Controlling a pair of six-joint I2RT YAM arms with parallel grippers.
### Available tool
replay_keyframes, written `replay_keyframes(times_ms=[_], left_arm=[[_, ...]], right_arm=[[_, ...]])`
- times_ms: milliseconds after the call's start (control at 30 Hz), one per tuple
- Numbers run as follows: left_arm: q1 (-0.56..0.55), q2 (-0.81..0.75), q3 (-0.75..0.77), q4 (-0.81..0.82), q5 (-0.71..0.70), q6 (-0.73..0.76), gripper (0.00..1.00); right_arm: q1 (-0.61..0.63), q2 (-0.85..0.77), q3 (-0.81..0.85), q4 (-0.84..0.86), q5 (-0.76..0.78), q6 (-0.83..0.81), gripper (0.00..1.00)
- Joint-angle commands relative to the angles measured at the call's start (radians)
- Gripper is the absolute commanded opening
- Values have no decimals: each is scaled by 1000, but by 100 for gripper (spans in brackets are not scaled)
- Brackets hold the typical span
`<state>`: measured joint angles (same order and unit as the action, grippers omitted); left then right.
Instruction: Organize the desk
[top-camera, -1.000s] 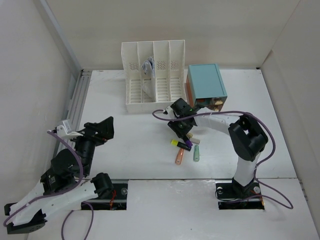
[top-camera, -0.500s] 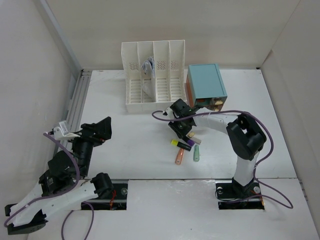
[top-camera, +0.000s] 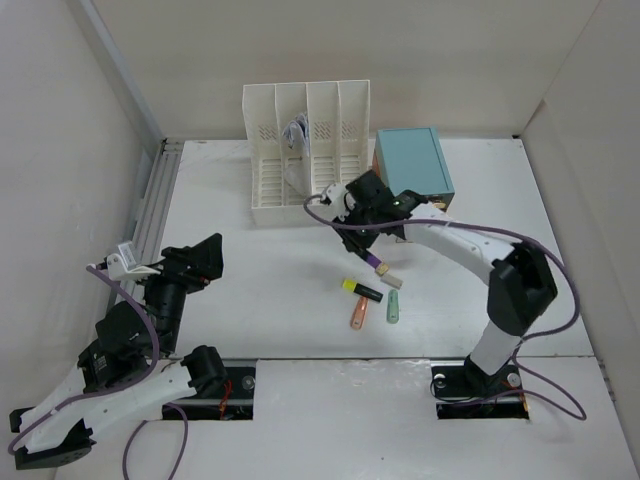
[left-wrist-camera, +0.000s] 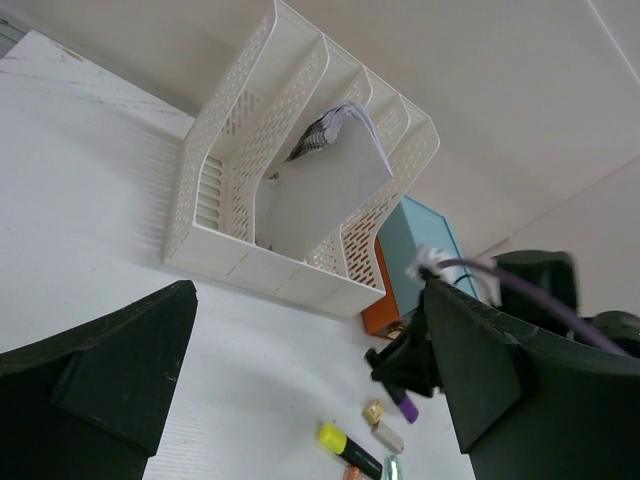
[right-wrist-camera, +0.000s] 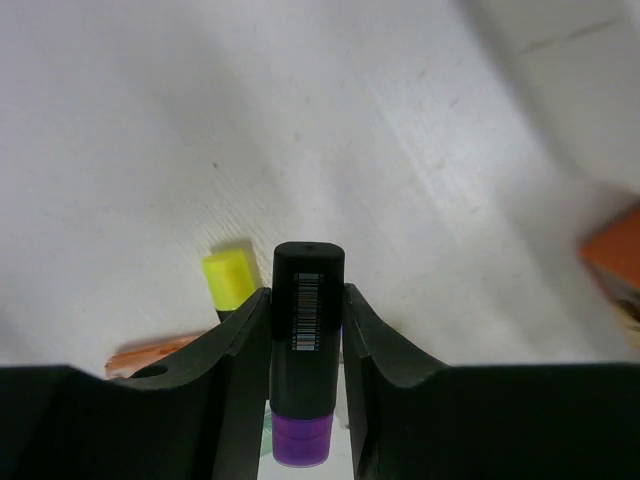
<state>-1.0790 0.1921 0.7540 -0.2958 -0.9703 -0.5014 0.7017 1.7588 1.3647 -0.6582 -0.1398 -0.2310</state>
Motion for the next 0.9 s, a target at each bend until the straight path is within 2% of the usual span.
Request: replay_keyframes(times_ms=[0,133,300,400,700,867], left_arm=[[-4,0,-2,30,-13,11,96],[-4,0,-2,30,-13,11,96],[-4,0,-2,30,-13,11,96],[-4,0,-2,30,-13,11,96],[-4,0,-2,30,-13,11,96],[-4,0,-2,30,-13,11,96]], right_arm=[[-27,-139,109,31,8,-33,0],[-134,-219,171,93,8,-33,0],[-289,-280,146,222,57,-22,0],[-360,-280,116,270,5,-36,0],[-373,-234,25,318,-30,-45,0],[-373,-216,-35,361,8,-65,0]])
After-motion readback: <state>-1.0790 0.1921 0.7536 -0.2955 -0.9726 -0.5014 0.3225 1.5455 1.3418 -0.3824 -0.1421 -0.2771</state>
